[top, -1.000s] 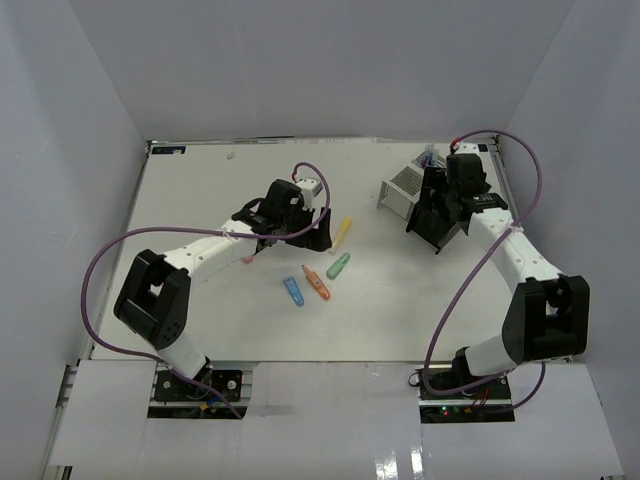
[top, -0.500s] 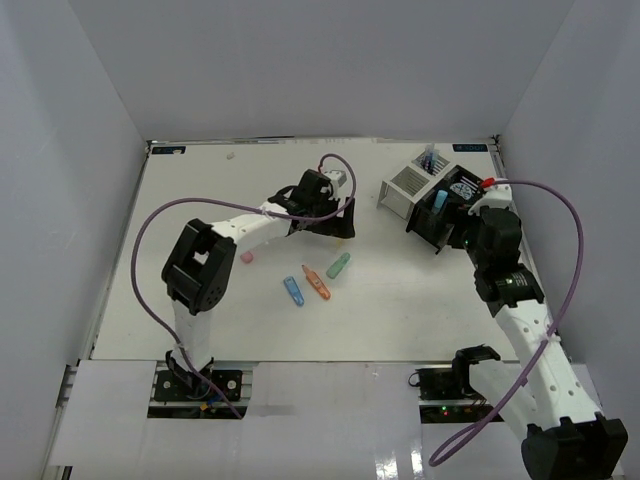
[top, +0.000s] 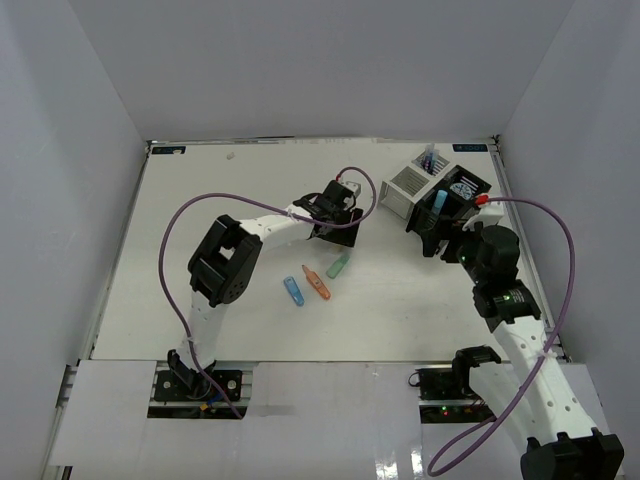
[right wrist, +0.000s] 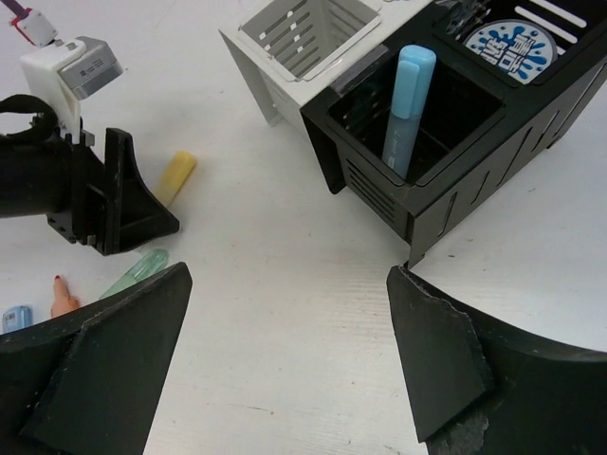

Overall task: Sort the stationery into containers
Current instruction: Pick up the stationery from the center of the board.

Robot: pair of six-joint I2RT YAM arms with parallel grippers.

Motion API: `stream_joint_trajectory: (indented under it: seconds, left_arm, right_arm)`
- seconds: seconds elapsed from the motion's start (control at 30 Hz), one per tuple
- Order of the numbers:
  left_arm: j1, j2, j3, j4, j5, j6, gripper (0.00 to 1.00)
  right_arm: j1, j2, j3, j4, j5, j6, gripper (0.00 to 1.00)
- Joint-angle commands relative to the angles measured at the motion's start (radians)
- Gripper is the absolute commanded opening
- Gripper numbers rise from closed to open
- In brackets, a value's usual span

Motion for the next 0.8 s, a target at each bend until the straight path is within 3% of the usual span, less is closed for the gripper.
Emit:
stream_joint_trajectory:
  seconds: [0.0,0.23,0.27,0.33,0.53,0.77]
  left_arm:
    - [0.000,0.016,0.015,-0.021,-0.044,0.009,0.72]
    - [-0.001,0.018,0.019,-0.019,-0.091,0.052,0.30]
    - [-0.003,0.009,0.019,-0.016,-0.093,0.064,0.14]
    - [-0.003,-0.046,-0.002,0.019,-0.068,0.096,0.03]
    - [-0.038,-0.318,-0.152,0.244,0.108,0.231,0.00]
    - [-0.116,-0.546,-0.352,0.405,0.220,0.346,0.00]
  right_arm:
    - [-0.002,-0.011,-0.009,0.055,-0.054,0.008,0.90]
    - [-0.002,-0.022,-0.011,0.054,-0.106,0.007,0.90]
    - [-0.002,-0.022,-0.009,0.055,-0.123,0.007,0.90]
    - [-0.002,-0.019,-0.009,0.061,-0.206,0.008,0.90]
    - [-0.002,0.036,0.020,0.100,-0.434,0.088,0.90]
    - [0.010,0.084,0.000,0.321,-0.600,0.247,0.90]
